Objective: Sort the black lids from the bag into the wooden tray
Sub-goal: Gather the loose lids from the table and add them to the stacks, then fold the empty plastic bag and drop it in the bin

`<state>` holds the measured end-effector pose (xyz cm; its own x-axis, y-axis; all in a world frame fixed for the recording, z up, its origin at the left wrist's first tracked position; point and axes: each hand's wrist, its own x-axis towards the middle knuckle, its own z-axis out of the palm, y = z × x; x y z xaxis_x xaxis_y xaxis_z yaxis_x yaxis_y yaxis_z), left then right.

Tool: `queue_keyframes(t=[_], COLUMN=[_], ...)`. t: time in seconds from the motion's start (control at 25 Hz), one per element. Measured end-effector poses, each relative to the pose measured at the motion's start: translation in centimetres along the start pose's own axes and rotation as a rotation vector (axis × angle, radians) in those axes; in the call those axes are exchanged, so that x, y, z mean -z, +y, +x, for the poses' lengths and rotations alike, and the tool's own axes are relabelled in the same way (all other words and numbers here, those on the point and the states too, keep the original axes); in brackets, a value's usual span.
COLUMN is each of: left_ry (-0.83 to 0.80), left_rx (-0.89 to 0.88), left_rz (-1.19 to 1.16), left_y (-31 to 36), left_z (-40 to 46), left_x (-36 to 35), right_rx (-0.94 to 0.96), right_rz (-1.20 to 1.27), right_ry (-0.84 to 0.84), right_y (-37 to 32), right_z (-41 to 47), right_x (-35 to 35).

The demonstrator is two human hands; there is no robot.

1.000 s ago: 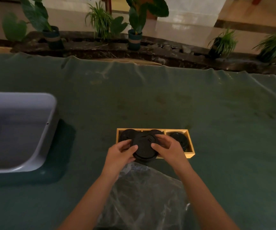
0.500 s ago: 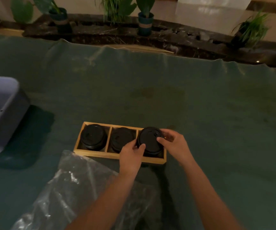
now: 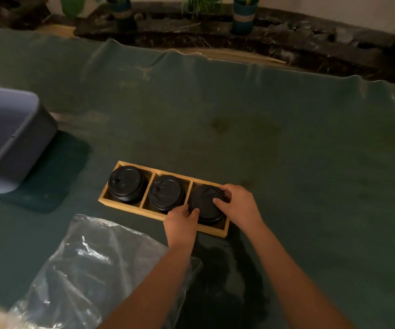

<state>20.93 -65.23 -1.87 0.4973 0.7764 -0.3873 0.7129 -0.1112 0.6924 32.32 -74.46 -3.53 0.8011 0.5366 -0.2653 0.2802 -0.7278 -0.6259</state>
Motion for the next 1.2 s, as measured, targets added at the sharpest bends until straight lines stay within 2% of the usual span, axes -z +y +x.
queue_keyframes(t=[0.2,0.28,0.4,0.52,0.6,0.68,0.76,0.84,0.92,0.96,1.04,1.12,1.2], left_ry=[0.047,-0.023,-0.226,-0.291,-0.178,-0.025,-0.002,-0.145,-0.394,-0.542,-0.824,-0.885,-0.75], left_rx=[0.005,0.121,0.318,0.21,0.053,-0.058,-0.046,0.036,0.151,0.198,0.153,0.053,0.003], left_rz=[-0.048,-0.187,-0.453,-0.542,-0.386,-0.018,0.25,0.279,0.126,0.086,0.207,0.202,-0.009], left_y=[0.4,0.4,0.1,-1.3,-3.8,-8.3,-13.2,-17.1,-19.3,-20.0,-21.0,-21.3,-20.6], left_z=[-0.4,-0.6,-1.0,-0.4,0.9,2.9,4.2,5.2,5.7,5.7,5.4,5.5,6.1], left_x=[0.5,1.4,4.5,10.3,15.1,20.2,24.3,26.6,27.5,27.8,28.5,29.2,30.3], right_rx=[0.007,-0.016,-0.085,-0.029,0.071,0.127,0.082,-0.032,-0.148,-0.192,-0.246,-0.274,-0.262], right_rz=[-0.029,0.017,0.116,0.158,0.155,0.058,-0.118,-0.214,-0.273,-0.284,-0.182,0.031,0.196], right_ry=[0.1,0.148,0.214,0.2,0.085,-0.113,-0.294,-0.397,-0.446,-0.451,-0.377,-0.248,-0.118], right_y=[-0.4,-0.7,-1.2,-3.5,-6.2,-8.9,-10.8,-11.8,-12.0,-12.2,-12.7,-13.1,-13.9], right_z=[-0.7,-1.5,-3.4,-6.5,-8.2,-8.9,-8.9,-8.6,-8.8,-9.2,-10.2,-11.3,-12.5], right_x=[-0.4,0.0,0.9,0.1,-1.9,-5.0,-8.2,-10.8,-12.4,-12.8,-12.6,-11.6,-10.0])
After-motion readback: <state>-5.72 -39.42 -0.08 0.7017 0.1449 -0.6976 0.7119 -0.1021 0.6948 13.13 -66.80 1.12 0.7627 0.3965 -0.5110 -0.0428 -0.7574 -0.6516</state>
